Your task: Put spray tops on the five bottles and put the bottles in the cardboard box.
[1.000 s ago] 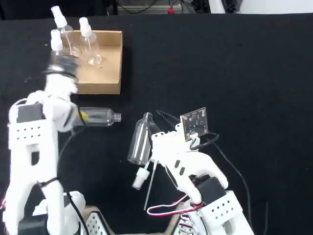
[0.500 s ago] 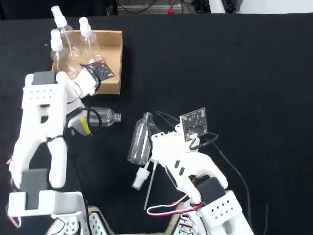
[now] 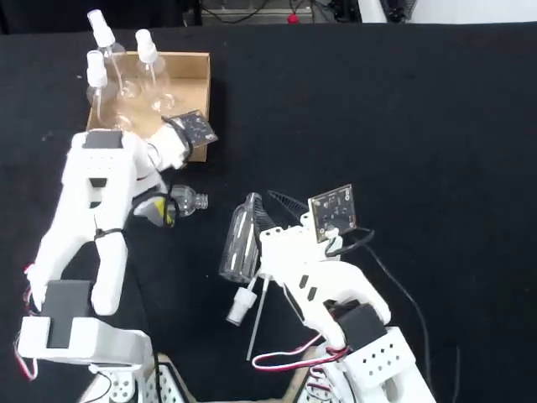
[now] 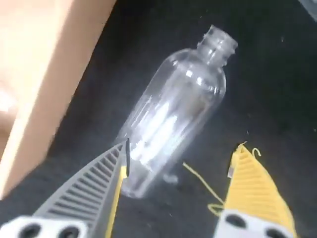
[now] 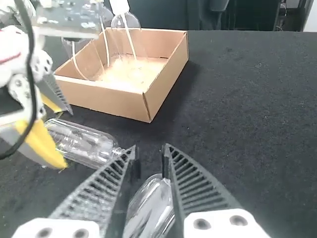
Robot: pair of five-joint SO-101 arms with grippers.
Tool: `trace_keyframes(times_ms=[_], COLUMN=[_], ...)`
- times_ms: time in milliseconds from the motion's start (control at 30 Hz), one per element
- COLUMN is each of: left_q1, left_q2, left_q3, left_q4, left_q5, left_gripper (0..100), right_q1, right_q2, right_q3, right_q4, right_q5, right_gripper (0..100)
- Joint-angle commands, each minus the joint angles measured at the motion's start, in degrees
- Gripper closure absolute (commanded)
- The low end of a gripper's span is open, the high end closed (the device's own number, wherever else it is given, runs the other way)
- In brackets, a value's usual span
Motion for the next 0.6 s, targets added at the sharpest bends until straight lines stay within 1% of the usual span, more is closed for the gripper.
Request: trace_keyframes(times_ms=[0, 300, 467, 567], left_q1=[1.71, 2.42, 2.24, 2.15], left_q2=[-0.44, 0.26, 5.54, 7.56], left_q3=[0.48, 0.57, 0.04, 0.13], left_q4=[-3.87, -4.22, -4.31, -7.38], left_q5=[-0.44, -0.62, -3.96, -3.87], left_gripper=[67, 67, 68, 68], right_q1=[1.32, 1.32, 1.32, 1.32], right_q2=[-1.01, -1.01, -1.01, -1.01], right_q3=[-0.31, -0.31, -0.31, -0.31], right_q4=[-1.23, -1.23, -1.23, -1.23], right_q5=[-0.18, -0.18, -0.18, -0.18], right_gripper=[91.7, 91.7, 91.7, 91.7])
